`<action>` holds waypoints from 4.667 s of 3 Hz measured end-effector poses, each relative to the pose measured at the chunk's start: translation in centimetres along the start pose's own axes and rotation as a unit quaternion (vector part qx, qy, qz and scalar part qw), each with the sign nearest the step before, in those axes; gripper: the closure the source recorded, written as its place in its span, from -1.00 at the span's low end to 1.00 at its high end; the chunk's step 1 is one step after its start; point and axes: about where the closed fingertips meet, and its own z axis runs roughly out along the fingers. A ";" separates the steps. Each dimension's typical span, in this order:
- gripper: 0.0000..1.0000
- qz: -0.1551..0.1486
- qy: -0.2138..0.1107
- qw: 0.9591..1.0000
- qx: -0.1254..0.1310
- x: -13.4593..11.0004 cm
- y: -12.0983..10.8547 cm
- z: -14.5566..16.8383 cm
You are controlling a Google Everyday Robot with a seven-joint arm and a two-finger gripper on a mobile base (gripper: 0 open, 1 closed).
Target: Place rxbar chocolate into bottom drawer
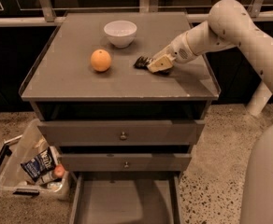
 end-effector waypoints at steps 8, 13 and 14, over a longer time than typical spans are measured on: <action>1.00 0.025 0.011 0.996 0.085 11.1 19.4 -9.5; 1.00 0.088 0.008 0.996 -0.022 23.8 21.1 8.8; 1.00 0.087 0.007 0.996 -0.012 27.9 20.6 12.4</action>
Offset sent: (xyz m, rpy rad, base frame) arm -0.0595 -0.0596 0.0322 -0.0029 -0.0441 -0.0487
